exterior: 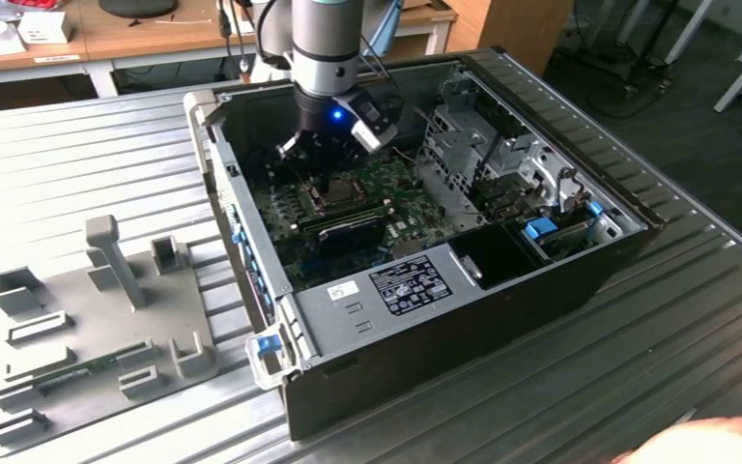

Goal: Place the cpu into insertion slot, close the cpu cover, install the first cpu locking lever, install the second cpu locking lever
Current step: 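Close the cpu cover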

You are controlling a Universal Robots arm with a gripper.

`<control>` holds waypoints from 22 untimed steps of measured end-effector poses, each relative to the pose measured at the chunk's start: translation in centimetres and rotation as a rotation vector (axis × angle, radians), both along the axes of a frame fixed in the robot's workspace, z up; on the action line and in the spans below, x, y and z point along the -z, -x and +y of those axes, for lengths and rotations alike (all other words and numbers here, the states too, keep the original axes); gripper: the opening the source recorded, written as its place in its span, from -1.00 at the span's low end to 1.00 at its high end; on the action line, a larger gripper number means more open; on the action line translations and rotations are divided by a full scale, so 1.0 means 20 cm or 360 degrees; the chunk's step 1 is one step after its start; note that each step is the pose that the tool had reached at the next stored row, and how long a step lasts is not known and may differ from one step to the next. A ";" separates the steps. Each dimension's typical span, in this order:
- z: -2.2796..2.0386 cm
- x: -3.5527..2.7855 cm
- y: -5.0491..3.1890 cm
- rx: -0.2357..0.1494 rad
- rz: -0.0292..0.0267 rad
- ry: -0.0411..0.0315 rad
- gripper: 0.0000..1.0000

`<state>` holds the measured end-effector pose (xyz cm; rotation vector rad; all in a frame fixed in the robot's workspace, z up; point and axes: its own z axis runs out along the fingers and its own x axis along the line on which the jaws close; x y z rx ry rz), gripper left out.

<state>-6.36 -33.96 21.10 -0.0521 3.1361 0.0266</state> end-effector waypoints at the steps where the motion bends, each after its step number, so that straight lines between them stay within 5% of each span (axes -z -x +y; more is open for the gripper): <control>1: 0.000 0.001 0.001 0.0000 -0.00001 0.0000 -0.79; 22: 0.000 0.045 0.013 0.0000 -0.00029 -0.0001 -0.79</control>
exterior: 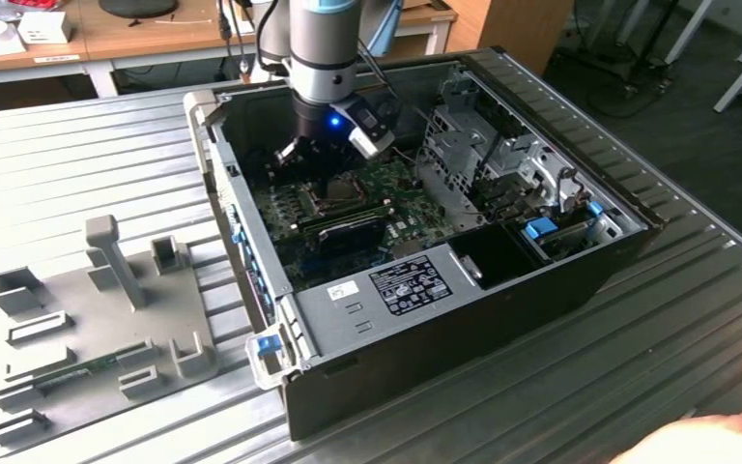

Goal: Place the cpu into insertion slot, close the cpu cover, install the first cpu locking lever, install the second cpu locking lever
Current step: 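Close the cpu cover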

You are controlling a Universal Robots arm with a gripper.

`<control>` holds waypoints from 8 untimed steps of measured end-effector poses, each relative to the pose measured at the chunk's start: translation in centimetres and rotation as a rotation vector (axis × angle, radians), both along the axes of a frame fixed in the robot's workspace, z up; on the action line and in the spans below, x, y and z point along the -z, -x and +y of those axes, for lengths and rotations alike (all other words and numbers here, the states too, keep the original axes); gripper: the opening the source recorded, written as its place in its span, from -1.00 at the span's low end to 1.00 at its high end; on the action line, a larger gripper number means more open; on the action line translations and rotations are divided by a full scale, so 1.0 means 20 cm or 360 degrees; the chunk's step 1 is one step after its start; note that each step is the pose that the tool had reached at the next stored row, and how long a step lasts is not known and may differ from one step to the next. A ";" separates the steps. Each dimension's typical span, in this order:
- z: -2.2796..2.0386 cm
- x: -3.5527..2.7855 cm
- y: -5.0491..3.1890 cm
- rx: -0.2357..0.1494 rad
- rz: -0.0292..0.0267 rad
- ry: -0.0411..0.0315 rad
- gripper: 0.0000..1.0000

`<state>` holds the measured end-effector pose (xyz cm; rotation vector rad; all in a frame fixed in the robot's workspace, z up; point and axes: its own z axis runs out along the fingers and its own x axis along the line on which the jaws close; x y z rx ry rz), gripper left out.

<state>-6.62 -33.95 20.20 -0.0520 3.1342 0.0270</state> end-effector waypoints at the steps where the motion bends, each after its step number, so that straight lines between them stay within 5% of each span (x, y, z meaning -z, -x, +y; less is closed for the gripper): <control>1: 0.000 0.002 0.001 0.0000 0.00001 0.0000 -0.79; 8: -0.001 0.014 0.004 0.0000 0.00006 0.0001 -0.79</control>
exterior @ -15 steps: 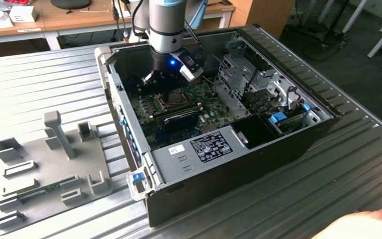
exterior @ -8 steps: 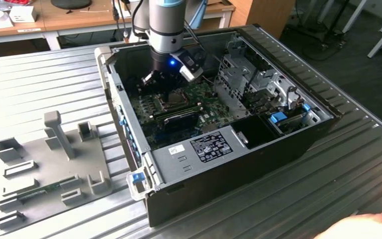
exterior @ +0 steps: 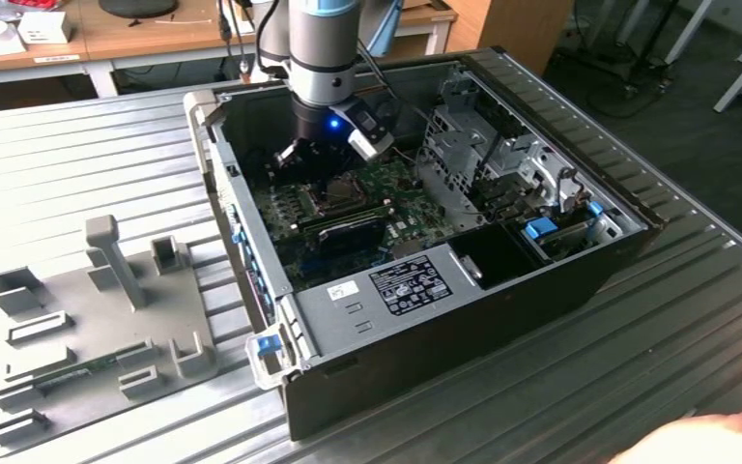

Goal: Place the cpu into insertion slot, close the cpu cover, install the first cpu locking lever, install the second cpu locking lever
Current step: 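Close the cpu cover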

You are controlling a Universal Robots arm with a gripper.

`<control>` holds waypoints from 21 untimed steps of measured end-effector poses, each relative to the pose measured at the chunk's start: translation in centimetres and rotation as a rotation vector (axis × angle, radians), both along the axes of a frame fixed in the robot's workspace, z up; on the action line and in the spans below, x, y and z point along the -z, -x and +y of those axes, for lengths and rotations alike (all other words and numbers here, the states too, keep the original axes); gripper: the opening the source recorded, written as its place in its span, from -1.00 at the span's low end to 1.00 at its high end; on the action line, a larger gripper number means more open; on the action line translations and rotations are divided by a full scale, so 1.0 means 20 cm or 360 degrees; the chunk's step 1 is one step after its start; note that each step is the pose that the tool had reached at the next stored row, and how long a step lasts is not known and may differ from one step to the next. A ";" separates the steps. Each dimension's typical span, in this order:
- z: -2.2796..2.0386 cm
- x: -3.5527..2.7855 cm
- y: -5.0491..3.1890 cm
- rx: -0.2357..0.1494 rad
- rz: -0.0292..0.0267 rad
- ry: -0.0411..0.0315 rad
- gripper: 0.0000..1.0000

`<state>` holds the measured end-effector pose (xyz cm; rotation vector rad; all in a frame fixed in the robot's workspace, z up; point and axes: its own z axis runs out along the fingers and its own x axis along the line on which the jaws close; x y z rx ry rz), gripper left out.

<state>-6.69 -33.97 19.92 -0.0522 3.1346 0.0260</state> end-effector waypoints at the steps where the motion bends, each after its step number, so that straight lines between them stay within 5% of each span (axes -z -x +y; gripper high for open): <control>1: 0.000 0.001 0.000 0.0000 -0.00002 0.0000 -0.79; 21: 0.001 0.005 -0.001 0.0000 -0.00013 -0.0002 -0.79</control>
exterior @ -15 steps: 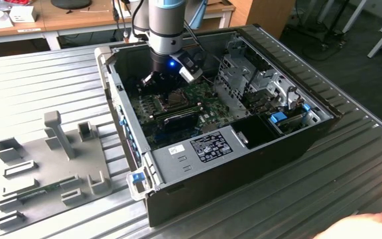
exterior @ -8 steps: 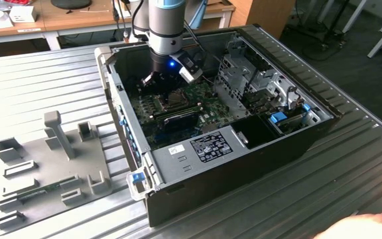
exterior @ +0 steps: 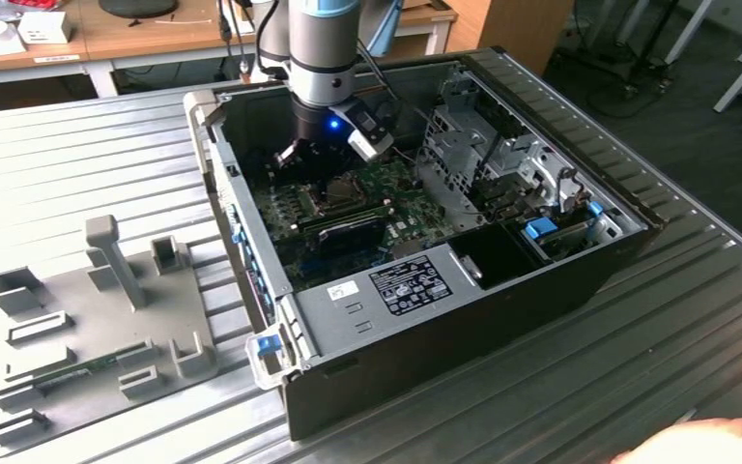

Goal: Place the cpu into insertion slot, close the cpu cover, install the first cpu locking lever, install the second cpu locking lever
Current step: 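Close the cpu cover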

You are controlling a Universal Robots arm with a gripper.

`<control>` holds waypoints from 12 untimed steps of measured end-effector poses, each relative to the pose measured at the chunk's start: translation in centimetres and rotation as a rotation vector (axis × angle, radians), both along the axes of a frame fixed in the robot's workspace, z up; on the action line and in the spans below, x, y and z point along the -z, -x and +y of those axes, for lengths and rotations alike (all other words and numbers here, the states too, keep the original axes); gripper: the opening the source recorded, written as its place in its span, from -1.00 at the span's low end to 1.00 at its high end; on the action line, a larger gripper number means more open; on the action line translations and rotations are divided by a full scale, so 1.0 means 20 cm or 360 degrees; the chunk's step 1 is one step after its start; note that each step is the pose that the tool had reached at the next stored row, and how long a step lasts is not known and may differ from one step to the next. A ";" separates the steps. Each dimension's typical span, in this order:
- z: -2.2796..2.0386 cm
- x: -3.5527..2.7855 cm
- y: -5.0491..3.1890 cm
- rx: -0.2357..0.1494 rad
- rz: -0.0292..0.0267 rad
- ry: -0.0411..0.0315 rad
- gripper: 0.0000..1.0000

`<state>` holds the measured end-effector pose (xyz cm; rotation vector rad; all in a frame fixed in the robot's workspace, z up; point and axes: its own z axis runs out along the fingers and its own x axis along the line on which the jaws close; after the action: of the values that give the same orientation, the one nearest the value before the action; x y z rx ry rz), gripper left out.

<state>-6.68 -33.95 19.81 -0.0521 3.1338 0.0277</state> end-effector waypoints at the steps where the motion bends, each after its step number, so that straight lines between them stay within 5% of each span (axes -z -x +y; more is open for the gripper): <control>1: 0.001 -0.003 0.000 0.0000 -0.00007 -0.0001 -0.79; 12: -0.001 -0.081 0.000 0.0000 0.00010 0.0001 -0.79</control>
<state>-6.69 -33.96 21.42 -0.0520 3.1344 0.0265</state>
